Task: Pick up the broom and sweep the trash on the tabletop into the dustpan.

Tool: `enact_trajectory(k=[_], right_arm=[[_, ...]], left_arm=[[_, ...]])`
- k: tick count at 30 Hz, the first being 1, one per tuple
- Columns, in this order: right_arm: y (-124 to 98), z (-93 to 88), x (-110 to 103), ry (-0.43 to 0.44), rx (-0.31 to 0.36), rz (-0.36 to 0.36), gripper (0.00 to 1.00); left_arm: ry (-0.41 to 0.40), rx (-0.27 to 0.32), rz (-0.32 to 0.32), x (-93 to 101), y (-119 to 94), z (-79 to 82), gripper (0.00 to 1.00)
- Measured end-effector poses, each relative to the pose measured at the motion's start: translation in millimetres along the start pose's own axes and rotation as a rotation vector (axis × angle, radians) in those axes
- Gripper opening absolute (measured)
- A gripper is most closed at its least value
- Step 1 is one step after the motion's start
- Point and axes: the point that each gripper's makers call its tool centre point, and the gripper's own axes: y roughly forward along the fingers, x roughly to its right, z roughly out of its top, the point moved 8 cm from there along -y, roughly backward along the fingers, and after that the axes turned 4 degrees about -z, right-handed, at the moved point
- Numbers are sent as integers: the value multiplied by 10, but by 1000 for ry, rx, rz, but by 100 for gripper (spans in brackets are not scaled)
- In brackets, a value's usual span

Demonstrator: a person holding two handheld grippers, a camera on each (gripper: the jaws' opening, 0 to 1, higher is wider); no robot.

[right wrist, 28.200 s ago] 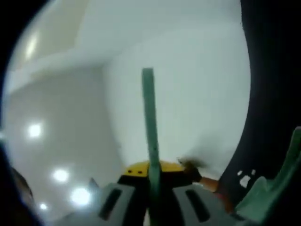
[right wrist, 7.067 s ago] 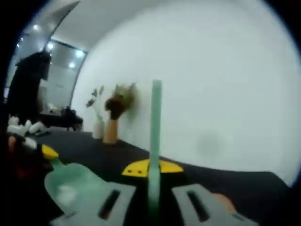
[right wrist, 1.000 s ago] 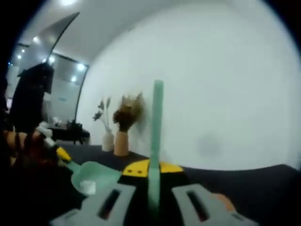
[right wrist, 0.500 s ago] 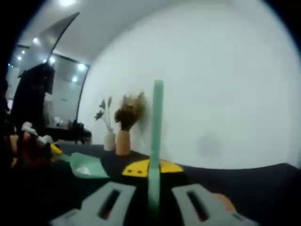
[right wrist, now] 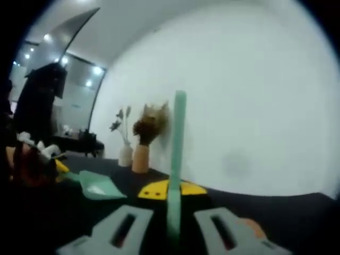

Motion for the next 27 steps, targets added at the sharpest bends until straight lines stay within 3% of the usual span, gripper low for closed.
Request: enact_trajectory(k=[8, 9, 13, 15, 20, 23, 25, 27], right_arm=[[7, -1, -10, -11, 0, 6, 5], [12, -5, -14, -15, -1, 7, 5], [3, 76, -99, -53, 30, 39, 5], [24, 157, -179, -94, 64, 86, 5], [250, 235, -513, -142, 60, 222, 5], [416, 173, -668, -234, 33, 259, 5], [498, 152, -778, -236, 33, 276, 5], [585, 147, -888, -217, 39, 301, 5]], left_arm=[[9, -39, -25, 17, 142, 116, 11], [14, -67, -28, 22, 137, 107, 13], [39, -37, -69, 96, 82, 171, 32], [56, -32, -76, 105, 49, 232, 37], [79, -9, -93, 70, 6, 543, 28], [162, -24, -106, 42, 70, 689, 32], [245, -77, -109, 40, 130, 701, 39], [349, -80, -138, 70, 186, 728, 43]])
